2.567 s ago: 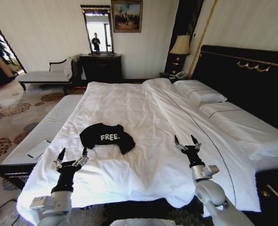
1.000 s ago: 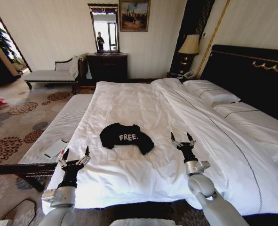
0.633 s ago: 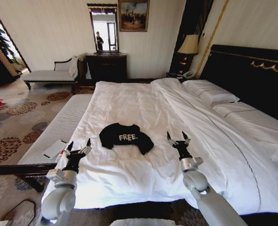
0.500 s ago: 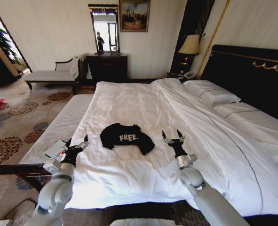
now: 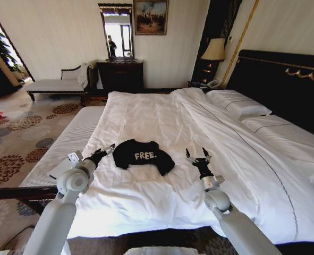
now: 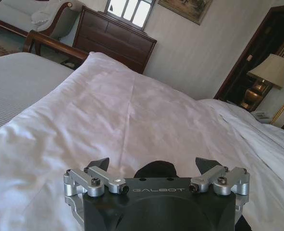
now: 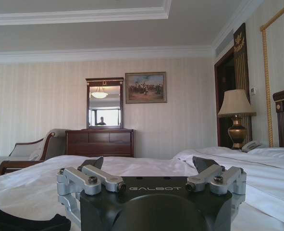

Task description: Fold the clothes on the bed.

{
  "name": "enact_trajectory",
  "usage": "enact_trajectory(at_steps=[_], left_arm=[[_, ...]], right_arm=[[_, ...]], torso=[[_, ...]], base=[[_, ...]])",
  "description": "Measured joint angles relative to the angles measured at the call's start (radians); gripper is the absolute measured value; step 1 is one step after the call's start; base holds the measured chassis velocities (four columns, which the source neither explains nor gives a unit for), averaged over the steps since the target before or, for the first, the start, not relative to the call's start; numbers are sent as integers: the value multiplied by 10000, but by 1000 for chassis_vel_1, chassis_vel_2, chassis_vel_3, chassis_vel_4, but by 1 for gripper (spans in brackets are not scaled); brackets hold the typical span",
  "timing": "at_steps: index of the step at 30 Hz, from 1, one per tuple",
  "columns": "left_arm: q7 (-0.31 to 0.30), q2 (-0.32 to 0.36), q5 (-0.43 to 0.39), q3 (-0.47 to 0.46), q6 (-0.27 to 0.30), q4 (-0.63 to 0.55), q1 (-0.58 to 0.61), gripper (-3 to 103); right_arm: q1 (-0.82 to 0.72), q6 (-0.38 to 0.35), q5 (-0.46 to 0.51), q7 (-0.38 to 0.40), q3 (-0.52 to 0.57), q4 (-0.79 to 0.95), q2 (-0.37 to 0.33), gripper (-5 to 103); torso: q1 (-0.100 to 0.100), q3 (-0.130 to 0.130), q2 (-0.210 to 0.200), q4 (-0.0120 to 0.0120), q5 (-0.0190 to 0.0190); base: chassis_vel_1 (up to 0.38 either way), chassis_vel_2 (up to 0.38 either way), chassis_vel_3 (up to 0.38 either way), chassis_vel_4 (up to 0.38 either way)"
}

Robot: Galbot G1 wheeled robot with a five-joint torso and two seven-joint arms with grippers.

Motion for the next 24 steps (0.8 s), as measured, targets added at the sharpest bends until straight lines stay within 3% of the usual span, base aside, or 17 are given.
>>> enact_trajectory(at_steps=[14, 15, 17, 19, 24], left_arm=[[47, -39, 70, -20, -73, -22, 67, 100], [218, -207, -292, 115, -62, 286, -98, 100], [377, -710, -659, 294, 0, 2000, -990, 100], [416, -756, -695, 308, -2, 2270, -1171, 100], [501, -887, -742, 308, -1, 3144, -1691, 100]], right_arm=[[-11, 0, -8, -3, 14, 14, 7, 100], [9, 38, -168, 58, 75, -214, 154, 100], [44, 46, -332, 159, 72, -670, 566, 100], [72, 49, -352, 169, 61, -713, 619, 100], [139, 50, -397, 180, -19, -836, 769, 100]], torso=[[-1, 0, 1, -2, 0], [-2, -3, 4, 8, 2], [-4, 0, 2, -11, -2], [-2, 0, 2, -15, -4], [1, 1, 0, 1, 0]], base=[[0, 0, 0, 0], [0, 0, 0, 0], [0, 0, 0, 0], [0, 0, 0, 0], [0, 0, 0, 0]])
